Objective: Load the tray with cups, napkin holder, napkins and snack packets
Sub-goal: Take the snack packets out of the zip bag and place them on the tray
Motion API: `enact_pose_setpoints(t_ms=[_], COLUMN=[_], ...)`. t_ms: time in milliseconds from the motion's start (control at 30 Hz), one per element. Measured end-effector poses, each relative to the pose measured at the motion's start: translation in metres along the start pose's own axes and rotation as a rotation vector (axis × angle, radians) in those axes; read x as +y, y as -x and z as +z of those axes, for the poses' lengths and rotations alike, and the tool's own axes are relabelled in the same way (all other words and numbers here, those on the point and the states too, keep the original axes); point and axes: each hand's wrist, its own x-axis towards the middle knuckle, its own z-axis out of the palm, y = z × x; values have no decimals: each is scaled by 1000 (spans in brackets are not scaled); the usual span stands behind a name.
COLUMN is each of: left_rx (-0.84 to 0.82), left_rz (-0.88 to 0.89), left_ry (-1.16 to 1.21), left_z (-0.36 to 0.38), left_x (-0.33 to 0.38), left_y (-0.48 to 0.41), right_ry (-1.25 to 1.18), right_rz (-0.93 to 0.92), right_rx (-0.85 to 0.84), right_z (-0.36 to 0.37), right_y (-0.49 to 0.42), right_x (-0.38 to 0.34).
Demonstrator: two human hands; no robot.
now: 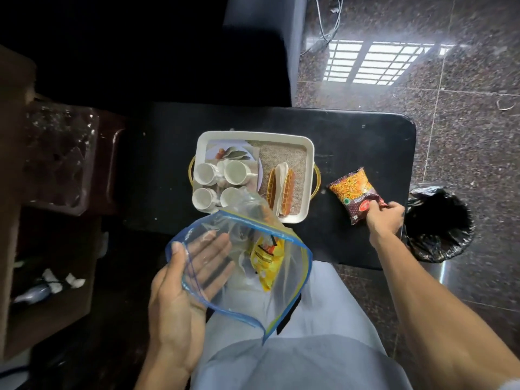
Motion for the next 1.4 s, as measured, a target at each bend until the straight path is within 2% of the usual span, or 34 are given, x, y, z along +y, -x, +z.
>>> enact_pose_setpoints(t_ms=[33, 100, 233, 300, 333, 400, 433, 500, 633, 700, 767, 833, 933, 1033, 1067, 1133, 1200, 1333, 1400], left_rx=[5, 2, -23, -26, -28, -33, -36, -44, -83, -106, -122, -135, -136, -122, -121, -116, -117, -112, -106], left_rz=[0, -1, 3, -2, -4, -8, -10, -14, -26, -21, -13, -6, -4, 9, 17, 23, 37, 94, 116], left_ry=[3, 5, -50, -69, -74, -81, -83, -87, -112, -148, -174, -180, -177, -183, -185, -176, -168, -131, -104], left_z=[3, 9, 15, 19, 20, 22, 23, 22, 21, 21, 20, 19, 19, 21, 23, 25, 27, 28, 27], left_x=[0, 2, 2, 2, 2, 2, 1, 0, -3, -5, -6, -5, -4, -3, -3, -2, -2, 0, 3], left_y=[1, 3, 3, 4, 5, 5, 5, 5, 6, 7, 8, 8, 7, 6, 6, 6, 6, 7, 6], right_ry=[71, 58, -51, 27, 106, 433, 707, 1183, 1520, 1699, 1896, 1999, 2012, 2043, 2048, 1999, 1952, 1829, 1729], right_rz=[-145, -402, -949, -1270, -1392, -1497, -1521, -1667, -2054, -2202, -2271, -2317, -2219, -2107, -2132, -2258, -2229, -2171, -2163], right_rx=[27, -8, -249, -483, -658, -1001, -1099, -1080, -801, -580, -385, -325, -271, -356, -341, -459, -581, -540, -594], right_z=[-10, -34, -94, -118, -123, -118, -108, -82, -37, -16, -2, -2, 0, 15, 16, 9, 4, -4, -19], right_y=[8, 42, 154, 212, 232, 255, 258, 259, 251, 241, 233, 230, 229, 215, 220, 235, 243, 260, 268], right_x=[-6, -31, -93, -109, -113, -114, -112, -104, -91, -83, -73, -69, -77, -72, -79, -99, -108, -120, -129])
